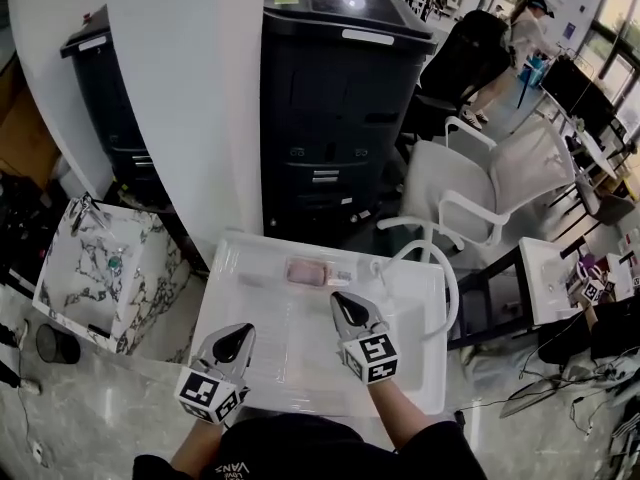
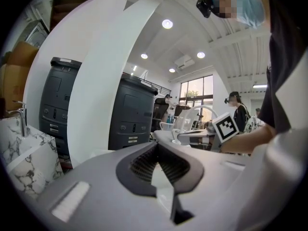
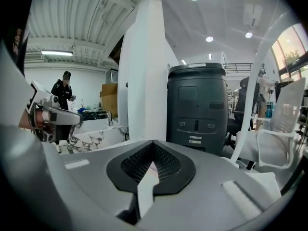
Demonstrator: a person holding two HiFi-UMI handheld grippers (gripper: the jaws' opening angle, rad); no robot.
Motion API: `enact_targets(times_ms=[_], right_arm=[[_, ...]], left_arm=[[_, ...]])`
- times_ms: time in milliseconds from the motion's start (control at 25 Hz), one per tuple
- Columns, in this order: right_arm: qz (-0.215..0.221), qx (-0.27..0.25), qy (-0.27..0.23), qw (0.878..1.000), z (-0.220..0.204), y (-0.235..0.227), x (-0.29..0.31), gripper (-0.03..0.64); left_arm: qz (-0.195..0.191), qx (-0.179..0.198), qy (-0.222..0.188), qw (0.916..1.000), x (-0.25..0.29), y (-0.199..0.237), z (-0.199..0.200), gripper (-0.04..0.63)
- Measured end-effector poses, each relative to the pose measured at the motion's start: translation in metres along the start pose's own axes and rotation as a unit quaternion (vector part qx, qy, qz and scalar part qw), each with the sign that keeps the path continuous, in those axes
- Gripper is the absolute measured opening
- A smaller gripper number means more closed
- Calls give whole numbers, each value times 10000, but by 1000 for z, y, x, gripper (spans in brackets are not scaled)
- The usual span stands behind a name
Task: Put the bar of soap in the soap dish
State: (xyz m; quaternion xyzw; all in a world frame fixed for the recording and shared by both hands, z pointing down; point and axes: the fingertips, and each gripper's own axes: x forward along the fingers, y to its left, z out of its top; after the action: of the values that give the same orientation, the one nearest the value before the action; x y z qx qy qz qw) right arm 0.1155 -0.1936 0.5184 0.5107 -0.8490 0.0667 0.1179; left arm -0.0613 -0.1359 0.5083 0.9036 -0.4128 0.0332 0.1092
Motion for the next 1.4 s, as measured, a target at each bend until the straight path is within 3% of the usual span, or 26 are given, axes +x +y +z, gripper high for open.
enact_targets(times_ms=[520,1040,1400], right_arm=[[420,83,-240,9988,3,15,-57,3],[673,151,-221,9974,-21,20,-102,3],[839,249,-229,9959,-30,26,-126,3]], left_arm=[[338,-23,-143,9993,-13,-43,-4,48],[752,47,-223,9969,-31,-78,-15,48],[815,52,-219,9964,-35,-98,-23,48]])
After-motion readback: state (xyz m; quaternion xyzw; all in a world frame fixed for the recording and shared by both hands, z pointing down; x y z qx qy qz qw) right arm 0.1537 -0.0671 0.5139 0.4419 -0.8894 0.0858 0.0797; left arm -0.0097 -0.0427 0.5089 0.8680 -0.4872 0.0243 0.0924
